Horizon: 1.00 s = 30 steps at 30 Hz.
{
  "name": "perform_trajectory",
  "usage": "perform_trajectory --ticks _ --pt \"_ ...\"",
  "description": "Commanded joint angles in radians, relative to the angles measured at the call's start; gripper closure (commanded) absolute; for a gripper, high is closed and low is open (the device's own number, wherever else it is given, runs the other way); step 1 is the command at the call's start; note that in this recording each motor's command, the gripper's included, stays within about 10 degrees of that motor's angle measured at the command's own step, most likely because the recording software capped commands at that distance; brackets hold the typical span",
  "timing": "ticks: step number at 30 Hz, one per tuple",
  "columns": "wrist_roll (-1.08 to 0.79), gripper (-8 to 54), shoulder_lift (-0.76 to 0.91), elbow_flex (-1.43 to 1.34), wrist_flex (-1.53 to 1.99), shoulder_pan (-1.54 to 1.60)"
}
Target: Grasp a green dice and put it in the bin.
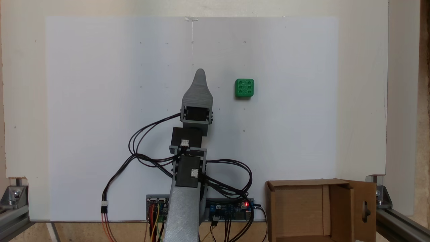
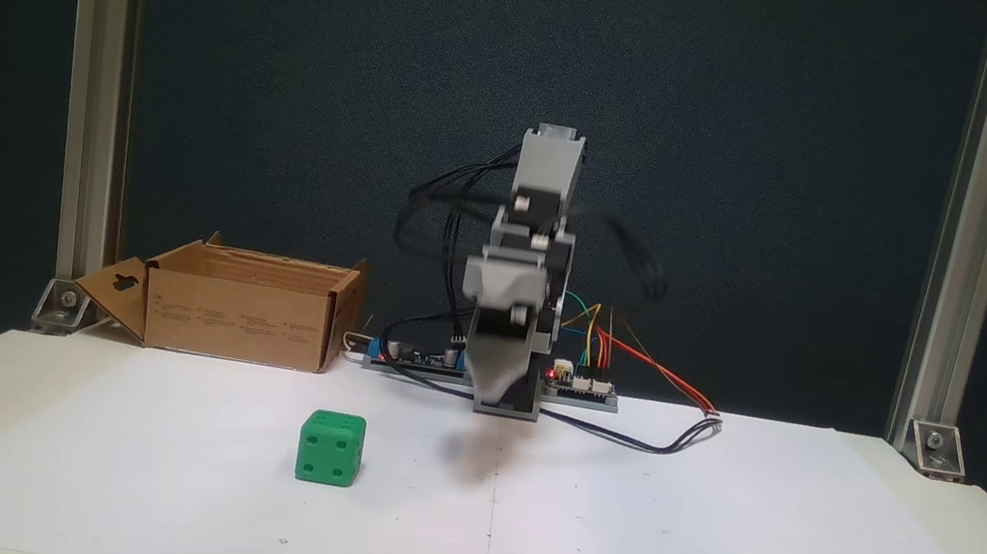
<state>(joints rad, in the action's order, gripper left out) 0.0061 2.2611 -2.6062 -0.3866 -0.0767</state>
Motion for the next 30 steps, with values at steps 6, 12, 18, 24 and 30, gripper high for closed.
perform_trajectory --ticks 6,12,18,24,30 --pt "0.015 1.7 0.107 0.295 0.491 0.000" --pt "0.017 2.5 0.098 0.445 0.825 -0.006" --pt "0.017 2.5 0.017 0.589 1.002 -0.028" --pt "0.018 2.5 -0.158 0.775 1.227 -0.057" --pt "0.017 2.5 -0.353 0.910 1.367 -0.100"
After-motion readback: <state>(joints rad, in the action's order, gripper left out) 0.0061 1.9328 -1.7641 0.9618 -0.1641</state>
